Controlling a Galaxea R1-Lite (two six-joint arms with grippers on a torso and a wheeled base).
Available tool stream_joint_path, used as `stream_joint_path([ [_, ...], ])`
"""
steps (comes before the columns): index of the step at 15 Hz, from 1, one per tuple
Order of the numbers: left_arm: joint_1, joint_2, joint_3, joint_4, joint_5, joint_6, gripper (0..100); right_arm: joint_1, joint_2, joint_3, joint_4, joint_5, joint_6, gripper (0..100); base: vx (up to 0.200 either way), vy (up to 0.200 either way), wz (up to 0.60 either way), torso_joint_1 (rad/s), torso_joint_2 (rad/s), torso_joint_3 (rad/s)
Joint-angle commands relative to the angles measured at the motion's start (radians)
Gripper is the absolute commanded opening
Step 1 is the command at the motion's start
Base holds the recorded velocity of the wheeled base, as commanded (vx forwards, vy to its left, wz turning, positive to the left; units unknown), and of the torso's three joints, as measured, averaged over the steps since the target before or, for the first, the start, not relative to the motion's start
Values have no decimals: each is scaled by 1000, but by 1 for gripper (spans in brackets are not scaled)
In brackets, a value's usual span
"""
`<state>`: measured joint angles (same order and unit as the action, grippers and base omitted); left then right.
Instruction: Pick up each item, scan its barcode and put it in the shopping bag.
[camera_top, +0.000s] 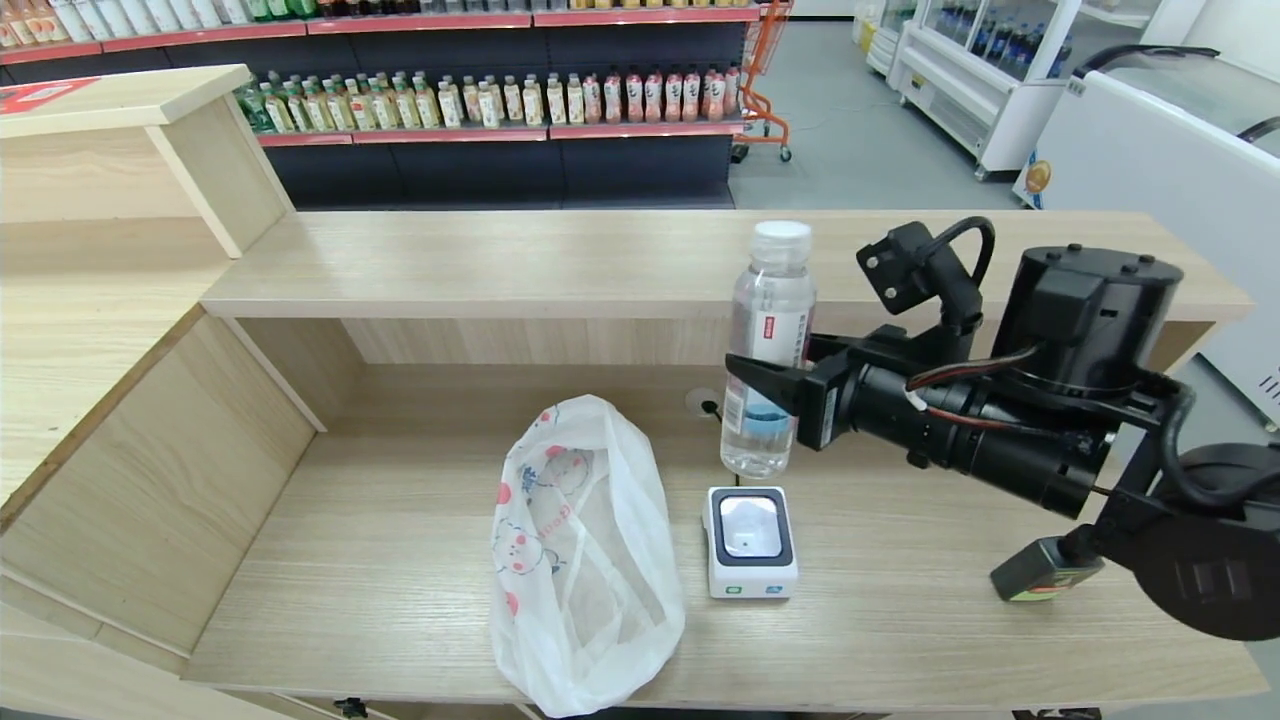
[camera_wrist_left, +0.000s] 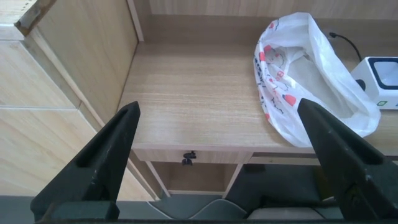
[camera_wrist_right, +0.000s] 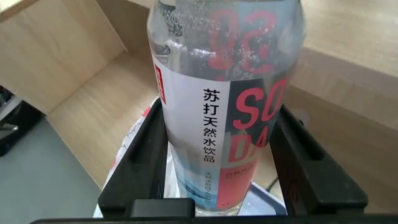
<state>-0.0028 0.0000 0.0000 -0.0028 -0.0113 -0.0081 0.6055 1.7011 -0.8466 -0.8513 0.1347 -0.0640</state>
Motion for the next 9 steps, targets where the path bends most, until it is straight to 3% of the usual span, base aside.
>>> stream_joint_path([
  [1,0,0,0,0,1,-1,100,5,19,8,3,16,0,0,0,200,0,12,2,2],
  [7,0,0,0,0,1,0,100,25,63,89,-11,88,-28,0,0,200,0,1,4,2],
  [9,0,0,0,0,1,5,100,31,109,172,-124,94,-119,0,0,100,0,4,4,1],
])
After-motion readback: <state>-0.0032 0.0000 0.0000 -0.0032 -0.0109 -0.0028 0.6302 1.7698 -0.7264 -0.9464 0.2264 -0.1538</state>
